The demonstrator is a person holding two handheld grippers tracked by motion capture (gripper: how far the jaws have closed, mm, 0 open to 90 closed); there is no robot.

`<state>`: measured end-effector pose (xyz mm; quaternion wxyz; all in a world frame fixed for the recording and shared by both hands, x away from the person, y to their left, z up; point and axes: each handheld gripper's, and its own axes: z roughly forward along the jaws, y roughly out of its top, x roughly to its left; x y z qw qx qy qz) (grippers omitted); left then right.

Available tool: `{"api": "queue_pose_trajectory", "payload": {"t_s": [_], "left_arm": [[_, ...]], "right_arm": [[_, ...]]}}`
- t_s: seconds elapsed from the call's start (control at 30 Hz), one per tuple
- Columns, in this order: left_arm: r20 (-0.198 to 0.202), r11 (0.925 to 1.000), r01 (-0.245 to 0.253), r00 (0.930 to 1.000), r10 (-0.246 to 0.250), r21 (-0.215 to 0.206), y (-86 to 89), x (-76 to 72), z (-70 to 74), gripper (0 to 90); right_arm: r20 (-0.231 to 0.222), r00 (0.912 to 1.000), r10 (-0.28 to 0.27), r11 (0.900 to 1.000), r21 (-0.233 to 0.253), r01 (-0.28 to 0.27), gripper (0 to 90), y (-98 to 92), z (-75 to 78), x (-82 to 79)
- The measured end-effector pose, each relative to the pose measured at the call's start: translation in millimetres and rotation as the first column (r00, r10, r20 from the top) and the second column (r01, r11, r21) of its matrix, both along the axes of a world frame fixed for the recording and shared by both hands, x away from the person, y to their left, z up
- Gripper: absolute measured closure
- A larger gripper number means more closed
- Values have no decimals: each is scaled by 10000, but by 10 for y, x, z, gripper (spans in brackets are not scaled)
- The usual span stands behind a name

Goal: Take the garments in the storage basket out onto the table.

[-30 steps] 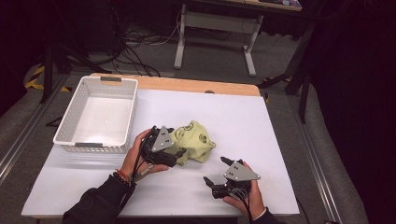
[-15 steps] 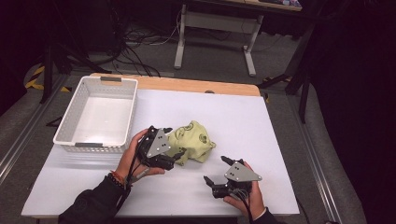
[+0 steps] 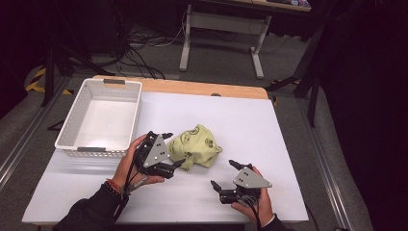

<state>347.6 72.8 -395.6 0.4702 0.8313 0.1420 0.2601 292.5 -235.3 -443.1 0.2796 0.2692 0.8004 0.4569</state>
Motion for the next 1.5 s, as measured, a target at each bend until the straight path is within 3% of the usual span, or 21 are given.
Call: {"api": "queue_pose_trajectory", "payload": {"t_s": [0.5, 1.5], "left_arm": [[109, 9999, -60, 9999, 58, 145, 92, -75, -21, 135], [301, 9982, -598, 9977, 600, -84, 473, -234, 13, 133]], "right_arm": [[39, 10000, -10, 10000, 23, 10, 118, -2, 7, -3], [84, 10000, 13, 9999, -116, -12, 122, 8, 7, -5]]}}
